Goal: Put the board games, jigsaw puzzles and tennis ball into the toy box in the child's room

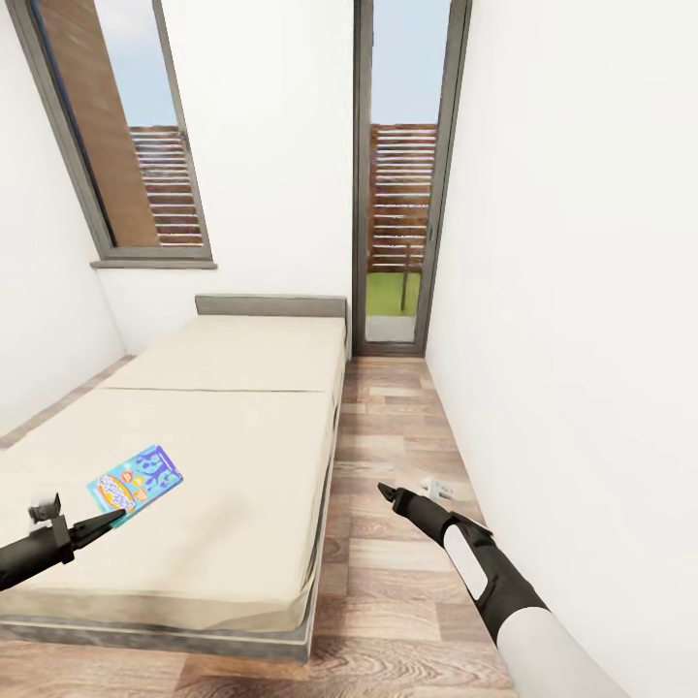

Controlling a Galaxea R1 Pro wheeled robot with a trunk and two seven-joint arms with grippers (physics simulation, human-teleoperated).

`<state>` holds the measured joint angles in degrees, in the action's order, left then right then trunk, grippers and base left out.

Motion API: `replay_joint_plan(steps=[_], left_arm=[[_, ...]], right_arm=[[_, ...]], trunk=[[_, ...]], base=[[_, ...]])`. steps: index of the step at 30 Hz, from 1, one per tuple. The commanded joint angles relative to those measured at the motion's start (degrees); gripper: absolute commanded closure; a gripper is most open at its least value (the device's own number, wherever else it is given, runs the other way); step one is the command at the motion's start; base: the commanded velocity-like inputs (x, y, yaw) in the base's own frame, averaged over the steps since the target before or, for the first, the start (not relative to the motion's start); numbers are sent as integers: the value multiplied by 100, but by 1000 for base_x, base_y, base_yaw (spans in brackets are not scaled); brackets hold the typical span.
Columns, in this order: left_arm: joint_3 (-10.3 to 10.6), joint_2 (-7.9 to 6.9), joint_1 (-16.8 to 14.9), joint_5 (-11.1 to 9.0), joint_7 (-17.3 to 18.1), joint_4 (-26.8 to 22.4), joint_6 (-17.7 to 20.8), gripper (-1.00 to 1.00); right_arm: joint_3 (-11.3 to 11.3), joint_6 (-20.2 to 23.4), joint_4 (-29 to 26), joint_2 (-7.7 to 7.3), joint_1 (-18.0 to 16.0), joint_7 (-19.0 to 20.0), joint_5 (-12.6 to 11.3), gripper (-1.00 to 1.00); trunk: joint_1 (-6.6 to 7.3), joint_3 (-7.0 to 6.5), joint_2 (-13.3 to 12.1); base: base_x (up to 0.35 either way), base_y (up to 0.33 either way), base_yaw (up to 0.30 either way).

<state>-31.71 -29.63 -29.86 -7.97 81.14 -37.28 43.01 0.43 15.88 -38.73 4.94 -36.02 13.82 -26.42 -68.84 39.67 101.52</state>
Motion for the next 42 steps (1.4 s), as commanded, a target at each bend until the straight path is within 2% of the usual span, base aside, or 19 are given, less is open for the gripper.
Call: replay_joint_plan(steps=[1,12,42], left_arm=[[-2,0,-2,-1,17,2,59,100],[125,10,-3,-3,15,2,59,100],[148,10,-2,14,3,2,59,100]], right_arm=[[1,29,-5,13,-2,-2,-43,-100],[1,29,-3,49,-2,-2,-39,-100],[-4,29,-3,44,-2,-2,-39,-100]], trunk=[[23,-13,-39],[265,-210,-480],[924,-749,-1683]], base=[[0,0,0],[0,0,0],[0,0,0]])
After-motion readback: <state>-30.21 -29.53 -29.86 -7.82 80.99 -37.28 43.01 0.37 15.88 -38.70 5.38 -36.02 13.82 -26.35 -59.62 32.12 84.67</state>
